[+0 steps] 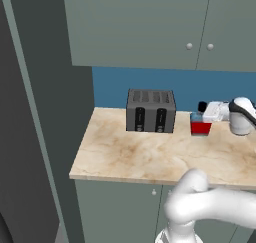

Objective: Place the beer and liquor on the top shelf of the fridge to keep them out of children's reach, and place the tomato on lower shelves for easy access.

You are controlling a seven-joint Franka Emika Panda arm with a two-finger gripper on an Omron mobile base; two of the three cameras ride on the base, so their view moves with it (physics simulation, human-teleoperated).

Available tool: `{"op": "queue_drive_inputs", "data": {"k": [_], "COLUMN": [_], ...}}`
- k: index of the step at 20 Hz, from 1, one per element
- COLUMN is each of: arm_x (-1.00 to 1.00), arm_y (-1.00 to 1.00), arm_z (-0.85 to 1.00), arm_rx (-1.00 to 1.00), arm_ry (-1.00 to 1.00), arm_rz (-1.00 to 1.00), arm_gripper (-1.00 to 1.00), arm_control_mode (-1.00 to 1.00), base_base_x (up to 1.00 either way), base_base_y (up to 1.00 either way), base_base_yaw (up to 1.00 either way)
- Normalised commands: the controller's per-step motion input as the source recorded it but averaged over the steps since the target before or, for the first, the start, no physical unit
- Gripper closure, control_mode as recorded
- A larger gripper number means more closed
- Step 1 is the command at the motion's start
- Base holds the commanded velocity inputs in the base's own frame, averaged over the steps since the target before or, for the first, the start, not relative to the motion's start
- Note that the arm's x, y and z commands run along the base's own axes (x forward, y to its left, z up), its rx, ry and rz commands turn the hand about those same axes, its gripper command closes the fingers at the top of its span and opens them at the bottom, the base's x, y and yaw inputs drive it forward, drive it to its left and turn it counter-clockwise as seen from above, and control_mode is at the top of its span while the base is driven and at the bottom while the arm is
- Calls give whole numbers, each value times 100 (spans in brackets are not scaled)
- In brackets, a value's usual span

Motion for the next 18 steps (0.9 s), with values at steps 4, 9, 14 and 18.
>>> {"op": "queue_drive_inputs", "data": {"k": [4,9,14,18], "arm_x": [-94,-100,-100,-100], "arm_y": [0,2,33,55], "arm_z": [88,57,42,59], "arm_rx": [-1,-4,-16,-20], "arm_ry": [0,9,14,6], "arm_rz": [-44,-48,-36,-23], "arm_gripper": [100,100,100,100], "arm_control_mode": [-100,-100,-100,-100], "base_base_x": [0,0,0,0], "base_base_y": [0,0,0,0], "base_base_yaw": [0,0,0,0]}}
